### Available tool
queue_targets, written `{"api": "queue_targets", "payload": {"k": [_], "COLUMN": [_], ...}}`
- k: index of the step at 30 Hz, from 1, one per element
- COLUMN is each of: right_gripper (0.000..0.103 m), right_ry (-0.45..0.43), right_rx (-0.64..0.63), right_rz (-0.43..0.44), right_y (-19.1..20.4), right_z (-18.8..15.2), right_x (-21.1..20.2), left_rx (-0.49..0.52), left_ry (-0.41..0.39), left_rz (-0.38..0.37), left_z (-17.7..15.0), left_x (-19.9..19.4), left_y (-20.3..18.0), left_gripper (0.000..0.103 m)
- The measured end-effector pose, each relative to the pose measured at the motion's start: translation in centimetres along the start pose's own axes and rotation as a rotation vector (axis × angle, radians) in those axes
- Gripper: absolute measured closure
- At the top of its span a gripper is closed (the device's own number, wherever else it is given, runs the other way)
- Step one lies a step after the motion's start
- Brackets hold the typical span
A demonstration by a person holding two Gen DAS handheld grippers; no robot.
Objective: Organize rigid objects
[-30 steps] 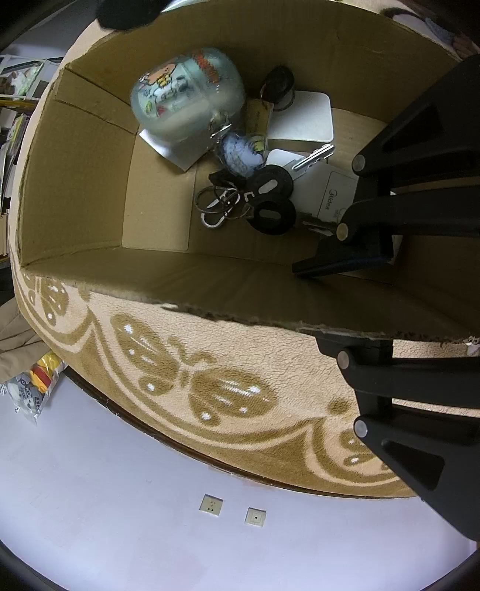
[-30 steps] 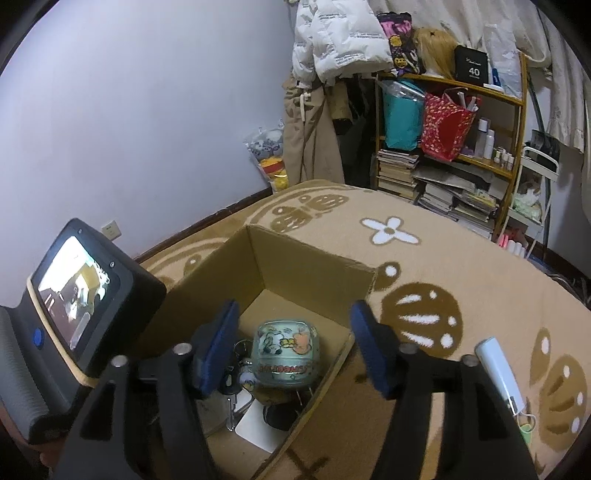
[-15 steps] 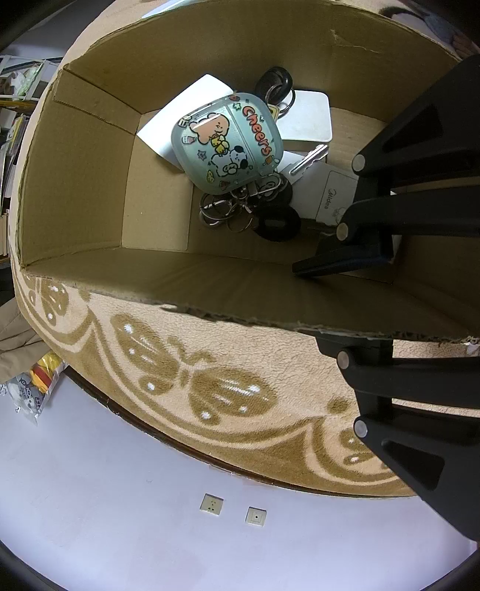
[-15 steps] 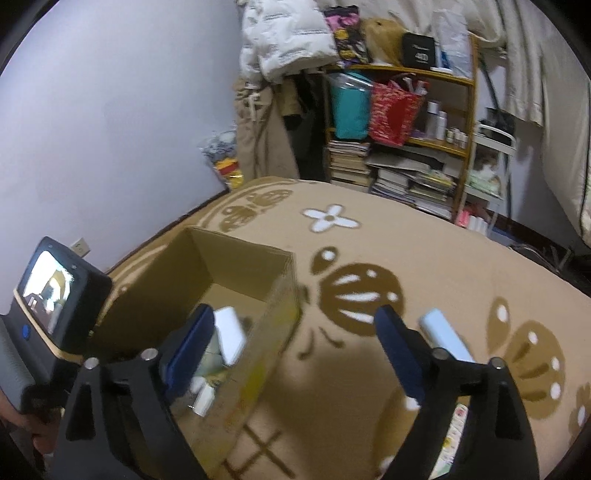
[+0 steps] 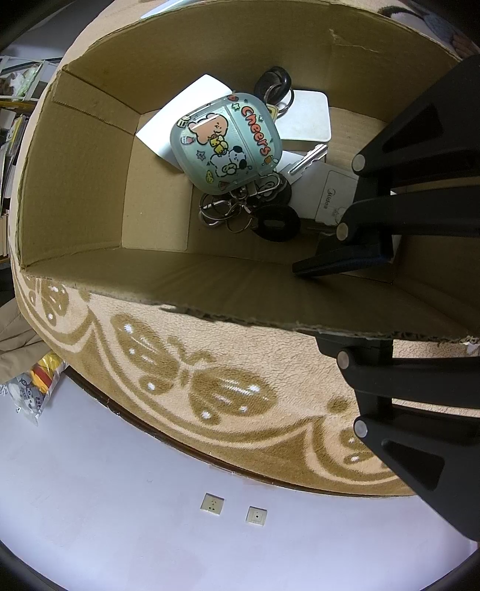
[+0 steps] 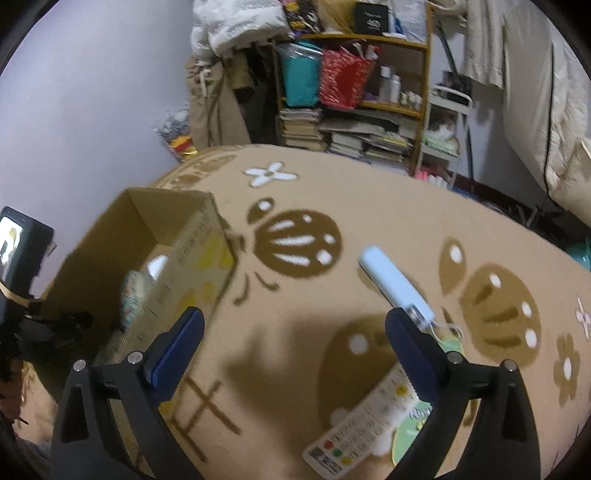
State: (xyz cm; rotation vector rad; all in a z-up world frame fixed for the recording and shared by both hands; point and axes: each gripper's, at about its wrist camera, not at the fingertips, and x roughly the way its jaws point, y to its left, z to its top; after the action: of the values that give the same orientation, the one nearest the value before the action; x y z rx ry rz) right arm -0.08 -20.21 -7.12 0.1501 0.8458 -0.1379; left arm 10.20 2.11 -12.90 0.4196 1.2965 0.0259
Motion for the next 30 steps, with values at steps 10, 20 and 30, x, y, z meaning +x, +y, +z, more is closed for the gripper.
{"api": "queue_targets", "payload": {"k": [10,20,30], "right_gripper": [0.0,0.0,0.012], "right_ry": [0.088,0.248,0.322], "right_rx": [0.13,0.253,0.3], "right_rz": [-0.071,-0.105,-0.037], "right_y": [-4.4,-8.1,-8.0], "right_z": [-2.6,-4.9,-6.0], "right_x": [1.0,3.6,5.2], "left_rx": [0.0,0.002,0.003], "left_ry": [0.001,0.0,0.0], "left_rz": [0.001,0.003,0.004], "left_z": [-0.1,-0.1,-0.1], "left_x": [0.0,-0.1,-0.1], "left_y": [0.0,-0.1,-0.1], "left_gripper": [0.08,0.08,0.08]}}
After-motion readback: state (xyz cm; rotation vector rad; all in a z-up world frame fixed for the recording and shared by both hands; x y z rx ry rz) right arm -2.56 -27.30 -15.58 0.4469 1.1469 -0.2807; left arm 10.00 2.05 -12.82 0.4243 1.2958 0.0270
